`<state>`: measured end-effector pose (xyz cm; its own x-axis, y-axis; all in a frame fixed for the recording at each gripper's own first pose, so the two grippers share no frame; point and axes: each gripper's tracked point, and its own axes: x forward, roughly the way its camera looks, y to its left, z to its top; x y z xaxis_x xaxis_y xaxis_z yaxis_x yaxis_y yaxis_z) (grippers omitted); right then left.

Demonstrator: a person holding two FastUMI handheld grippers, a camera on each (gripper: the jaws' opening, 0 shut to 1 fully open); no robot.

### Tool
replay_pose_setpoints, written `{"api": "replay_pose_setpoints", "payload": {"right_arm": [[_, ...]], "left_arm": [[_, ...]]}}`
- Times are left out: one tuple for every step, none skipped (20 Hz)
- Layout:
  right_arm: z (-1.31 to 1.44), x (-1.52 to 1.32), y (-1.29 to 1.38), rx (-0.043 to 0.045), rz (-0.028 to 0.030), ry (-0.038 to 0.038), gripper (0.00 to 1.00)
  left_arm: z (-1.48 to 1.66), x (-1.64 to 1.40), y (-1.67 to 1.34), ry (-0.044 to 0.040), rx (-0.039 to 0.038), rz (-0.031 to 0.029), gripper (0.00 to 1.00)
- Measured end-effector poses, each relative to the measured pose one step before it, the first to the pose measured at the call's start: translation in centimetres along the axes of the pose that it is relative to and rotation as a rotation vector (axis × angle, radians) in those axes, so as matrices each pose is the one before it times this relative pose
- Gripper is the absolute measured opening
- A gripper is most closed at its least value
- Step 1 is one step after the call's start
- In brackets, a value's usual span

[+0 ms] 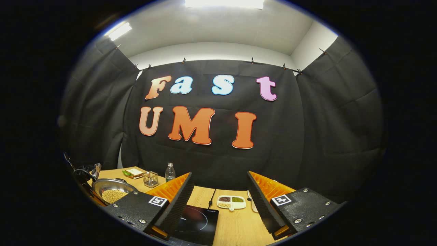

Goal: First push the handle of the pot to place it horizontally, then grasp the pot with both hands and set it on the induction cooktop.

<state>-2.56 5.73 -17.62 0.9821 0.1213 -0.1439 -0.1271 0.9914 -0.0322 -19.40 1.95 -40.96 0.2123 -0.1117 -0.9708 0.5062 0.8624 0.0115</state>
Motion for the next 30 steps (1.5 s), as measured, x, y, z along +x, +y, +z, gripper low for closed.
{"api": "replay_pose_setpoints", "payload": {"right_arm": [[-0.234,-0.086,-0.100,-0.00391,-0.00572,0.00308,0.95],[-0.115,0.044,0.085,-0.00034,-0.00186,0.00366,0.95],[-0.245,0.054,0.180,0.00139,0.00272,0.00424,0.95],[-0.232,0.041,0.200,0.00088,0.00400,0.00652,0.95],[-0.293,0.090,0.107,-0.00042,0.00228,0.00822,0.95],[-0.228,0.155,0.222,-0.00144,0.00215,0.00757,0.95],[-0.225,0.016,0.158,-0.00117,0.00157,0.00641,0.95],[-0.160,0.016,0.116,-0.00187,0.00283,0.00592,0.95],[-0.225,-0.002,0.132,-0.00172,0.00119,0.00430,0.95],[-0.139,0.003,0.135,-0.00257,0.00178,0.00439,0.95],[-0.155,-0.015,0.097,-0.00195,0.00011,0.00420,0.95],[-0.298,0.028,0.110,-0.00137,0.00092,0.00538,0.95],[-0.242,-0.043,0.185,0.00007,0.00196,0.00532,0.95],[-0.225,0.113,0.140,0.00058,0.00283,0.00611,0.95],[-0.258,0.037,0.219,-0.00004,0.00387,0.00671,0.95],[-0.208,0.015,0.173,0.00012,0.00266,0.00556,0.95],[-0.194,0.129,0.151,0.00055,0.00310,0.00566,0.95],[-0.258,0.181,0.214,0.00167,0.00286,0.00672,0.95],[-0.232,-0.006,0.120,0.00336,0.00297,0.00740,0.95],[-0.362,0.151,0.261,0.00347,0.00463,0.00766,0.95],[-0.210,0.065,0.211,0.00412,0.00371,0.00652,0.95],[-0.363,0.101,0.181,0.00308,0.00444,0.00863,0.95],[-0.253,0.201,0.213,0.00374,0.00371,0.00894,0.95],[-0.343,0.185,0.276,0.00380,0.00652,0.00934,0.95],[-0.181,0.208,0.344,0.00499,0.00655,0.00881,0.95],[-0.168,0.192,0.423,0.00395,0.00908,0.00909,0.95],[-0.271,0.181,0.439,0.00336,0.00832,0.00678,0.95],[-0.242,0.164,0.335,0.00255,0.00727,0.00498,0.95],[-0.175,0.223,0.397,0.00103,0.00703,0.00586,0.95],[-0.260,0.133,0.304,0.00149,0.00579,0.00737,0.95]], "left_arm": [[0.323,0.068,-0.121,-0.00788,-0.01255,-0.00592,0.02],[0.564,0.268,-0.048,-0.00615,-0.00874,-0.00286,0.02],[0.674,0.219,-0.141,-0.01489,-0.02043,-0.00897,0.02],[0.525,0.082,-0.302,-0.01343,-0.01745,-0.01217,0.01],[0.718,0.111,-0.116,-0.01115,-0.01484,-0.00993,0.01],[0.572,0.299,-0.104,-0.00952,-0.01251,-0.00846,0.01],[0.491,0.260,0.010,-0.00878,-0.01103,-0.00605,0.01],[0.456,0.283,-0.006,-0.00818,-0.01110,-0.00232,0.01],[0.434,0.225,0.019,-0.00522,-0.00552,-0.00202,0.01],[0.472,0.086,0.008,-0.00983,-0.00428,-0.00018,0.01],[0.560,0.148,0.078,-0.01025,-0.00479,-0.00015,0.01],[0.468,0.191,0.083,-0.00744,-0.00881,0.00159,0.01],[0.252,0.342,0.057,-0.00571,-0.00849,0.00169,0.05],[0.417,0.213,0.074,-0.00601,-0.00729,0.00341,0.05],[0.375,0.351,0.064,-0.00710,-0.00525,0.00225,0.06],[0.401,0.221,0.144,-0.00567,-0.00401,-0.00221,0.06],[0.340,0.214,0.345,-0.00712,-0.00958,-0.00118,0.01],[0.326,0.078,0.270,-0.00314,-0.01310,0.00034,0.01],[0.367,0.262,0.423,-0.00509,-0.00800,0.00180,0.01],[0.405,0.188,0.411,-0.00604,-0.00719,0.00427,0.01],[0.296,0.107,0.414,-0.00509,-0.00605,0.00662,0.01],[0.370,0.155,0.397,-0.00738,-0.00560,0.00688,0.01],[0.300,0.219,0.348,-0.00493,-0.00624,0.00761,0.06],[0.263,0.113,0.294,-0.00410,-0.00575,0.00637,0.01],[0.323,0.248,0.178,-0.00317,-0.00141,0.00440,0.06],[0.428,0.103,0.144,-0.00605,0.00363,0.00531,0.06],[0.151,0.218,0.060,-0.00507,0.00699,0.00611,0.01],[0.279,0.166,-0.033,-0.00550,0.00825,0.00572,0.01],[0.325,0.301,0.012,-0.00643,0.00606,0.00586,0.01],[0.393,0.304,0.053,-0.00454,0.00466,0.00552,0.01]]}}
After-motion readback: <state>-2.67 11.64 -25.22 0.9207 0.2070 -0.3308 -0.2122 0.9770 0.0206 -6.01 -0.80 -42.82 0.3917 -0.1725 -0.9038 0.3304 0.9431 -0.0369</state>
